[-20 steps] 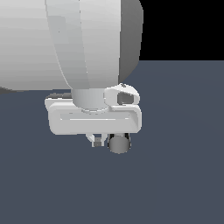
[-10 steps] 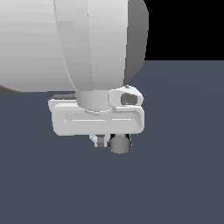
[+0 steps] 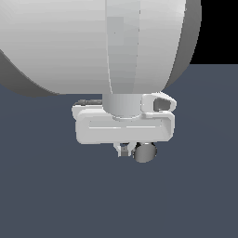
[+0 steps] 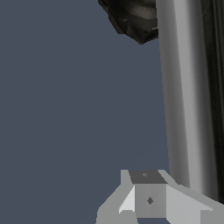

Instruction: Turn on the faucet by rotating a designated handle.

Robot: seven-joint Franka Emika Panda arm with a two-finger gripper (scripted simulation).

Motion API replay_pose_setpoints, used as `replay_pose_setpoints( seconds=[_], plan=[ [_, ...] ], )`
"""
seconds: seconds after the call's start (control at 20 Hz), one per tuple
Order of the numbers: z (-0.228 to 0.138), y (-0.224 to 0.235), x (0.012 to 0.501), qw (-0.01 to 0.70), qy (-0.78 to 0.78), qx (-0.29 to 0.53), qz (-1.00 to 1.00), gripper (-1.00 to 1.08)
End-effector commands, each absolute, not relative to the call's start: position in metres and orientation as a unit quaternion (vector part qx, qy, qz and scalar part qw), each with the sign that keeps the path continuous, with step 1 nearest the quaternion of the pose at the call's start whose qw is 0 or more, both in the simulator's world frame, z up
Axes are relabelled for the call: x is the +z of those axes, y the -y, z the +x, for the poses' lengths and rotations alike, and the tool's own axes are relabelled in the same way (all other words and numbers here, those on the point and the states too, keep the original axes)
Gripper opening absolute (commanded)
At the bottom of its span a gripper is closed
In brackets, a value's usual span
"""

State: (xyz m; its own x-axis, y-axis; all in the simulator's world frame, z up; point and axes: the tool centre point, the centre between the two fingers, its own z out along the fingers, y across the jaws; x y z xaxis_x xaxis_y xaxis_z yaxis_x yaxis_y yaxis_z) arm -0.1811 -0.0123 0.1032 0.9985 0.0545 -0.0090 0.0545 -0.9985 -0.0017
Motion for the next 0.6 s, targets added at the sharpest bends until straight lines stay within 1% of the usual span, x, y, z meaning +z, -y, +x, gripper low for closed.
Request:
replay_pose_setpoints(
  seconds=[0.0, 0.55],
  plan=[
    [-0.171, 0.034, 0.102, 0.000, 0.017, 0.000, -1.000, -1.00],
    [-0.166, 0.084, 0.102, 0.000, 0.017, 0.000, -1.000, -1.00]
  ],
)
